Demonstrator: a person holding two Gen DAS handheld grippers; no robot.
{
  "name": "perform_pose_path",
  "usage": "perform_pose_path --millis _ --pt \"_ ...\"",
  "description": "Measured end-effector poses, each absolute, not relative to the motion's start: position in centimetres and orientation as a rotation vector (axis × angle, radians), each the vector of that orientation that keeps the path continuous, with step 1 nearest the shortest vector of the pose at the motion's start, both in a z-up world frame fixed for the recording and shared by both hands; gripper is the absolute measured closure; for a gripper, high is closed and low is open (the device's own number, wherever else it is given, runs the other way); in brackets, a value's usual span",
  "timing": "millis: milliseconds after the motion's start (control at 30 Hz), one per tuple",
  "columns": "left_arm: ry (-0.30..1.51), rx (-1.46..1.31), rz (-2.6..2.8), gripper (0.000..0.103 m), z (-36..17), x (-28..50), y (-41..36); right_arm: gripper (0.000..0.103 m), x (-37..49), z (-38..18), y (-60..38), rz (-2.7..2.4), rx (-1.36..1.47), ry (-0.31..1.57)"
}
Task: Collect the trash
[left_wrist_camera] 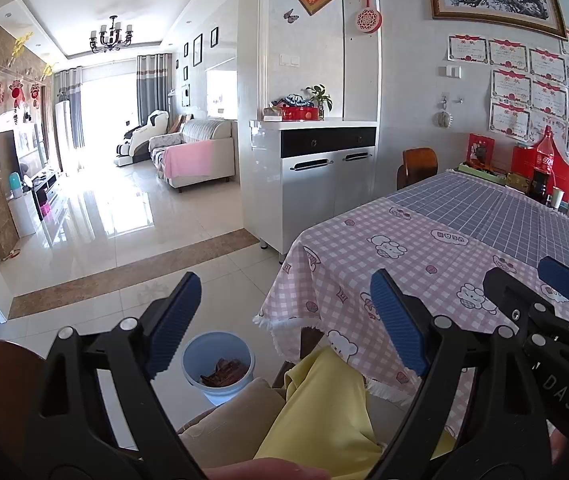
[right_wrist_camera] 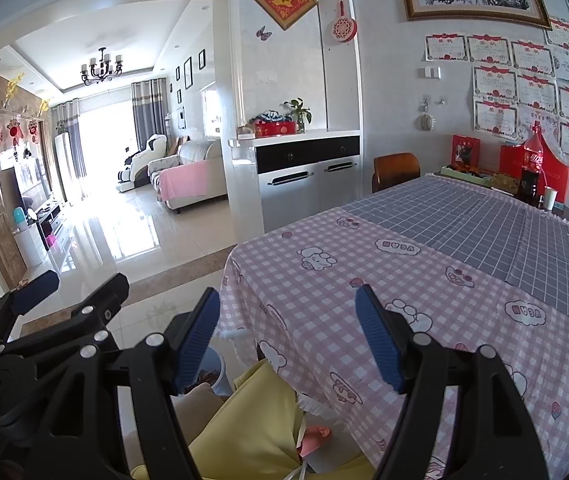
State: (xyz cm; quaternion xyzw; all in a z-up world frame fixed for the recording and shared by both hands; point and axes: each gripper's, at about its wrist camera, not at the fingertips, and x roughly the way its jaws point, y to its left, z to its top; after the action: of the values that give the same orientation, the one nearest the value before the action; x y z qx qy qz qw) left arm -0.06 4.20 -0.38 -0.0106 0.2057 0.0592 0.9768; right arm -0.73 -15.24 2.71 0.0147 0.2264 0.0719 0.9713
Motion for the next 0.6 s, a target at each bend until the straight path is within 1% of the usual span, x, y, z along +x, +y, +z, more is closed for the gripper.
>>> perform_pose_path --millis 600 --pt "0.410 -0.014 0.119 0.018 -0.23 0.26 4.02 0.034 -0.68 2.66 -15.17 0.133 0.034 0.451"
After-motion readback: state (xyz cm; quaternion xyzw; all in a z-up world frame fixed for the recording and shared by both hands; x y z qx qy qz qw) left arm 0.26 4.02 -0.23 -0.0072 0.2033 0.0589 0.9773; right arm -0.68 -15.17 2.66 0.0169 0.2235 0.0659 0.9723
